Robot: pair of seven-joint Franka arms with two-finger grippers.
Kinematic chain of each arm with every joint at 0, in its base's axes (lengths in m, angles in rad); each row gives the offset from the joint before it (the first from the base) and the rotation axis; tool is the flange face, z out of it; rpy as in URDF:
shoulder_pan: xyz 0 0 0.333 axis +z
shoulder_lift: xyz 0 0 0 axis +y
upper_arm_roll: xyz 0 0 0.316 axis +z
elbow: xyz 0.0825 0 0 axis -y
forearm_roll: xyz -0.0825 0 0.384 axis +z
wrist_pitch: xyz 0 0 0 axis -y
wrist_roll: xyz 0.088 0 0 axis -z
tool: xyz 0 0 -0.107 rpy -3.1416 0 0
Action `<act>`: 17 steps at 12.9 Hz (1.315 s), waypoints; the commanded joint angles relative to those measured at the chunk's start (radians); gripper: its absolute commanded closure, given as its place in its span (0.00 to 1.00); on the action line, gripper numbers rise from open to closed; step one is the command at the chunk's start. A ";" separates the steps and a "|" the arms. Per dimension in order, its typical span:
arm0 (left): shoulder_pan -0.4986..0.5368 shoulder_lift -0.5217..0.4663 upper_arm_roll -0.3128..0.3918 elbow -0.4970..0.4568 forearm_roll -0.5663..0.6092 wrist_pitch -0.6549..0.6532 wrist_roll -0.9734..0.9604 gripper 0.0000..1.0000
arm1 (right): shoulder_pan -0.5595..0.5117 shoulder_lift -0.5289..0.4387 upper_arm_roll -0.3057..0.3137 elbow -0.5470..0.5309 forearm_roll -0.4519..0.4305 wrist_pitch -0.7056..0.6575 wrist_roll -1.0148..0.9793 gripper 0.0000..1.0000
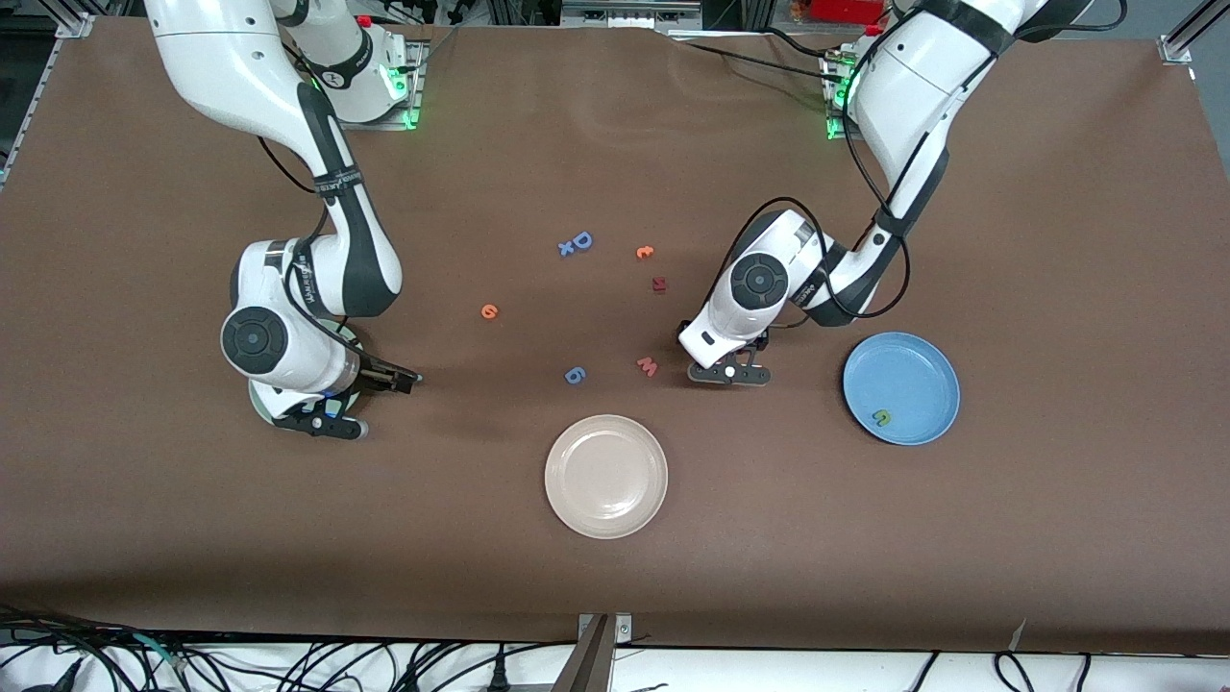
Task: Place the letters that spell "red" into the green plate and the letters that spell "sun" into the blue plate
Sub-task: 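Release the teal b onto the green plate with the right gripper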
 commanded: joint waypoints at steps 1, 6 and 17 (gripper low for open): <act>-0.002 -0.005 -0.002 -0.010 0.032 0.013 -0.058 0.59 | 0.009 0.014 -0.002 0.000 0.029 0.036 0.057 0.00; 0.001 -0.016 -0.002 -0.002 0.032 0.002 -0.084 0.94 | 0.040 0.031 0.000 -0.010 0.035 0.104 0.179 0.00; 0.270 -0.173 -0.012 0.023 0.020 -0.306 0.451 0.94 | 0.045 0.031 0.036 -0.131 0.060 0.271 0.181 0.00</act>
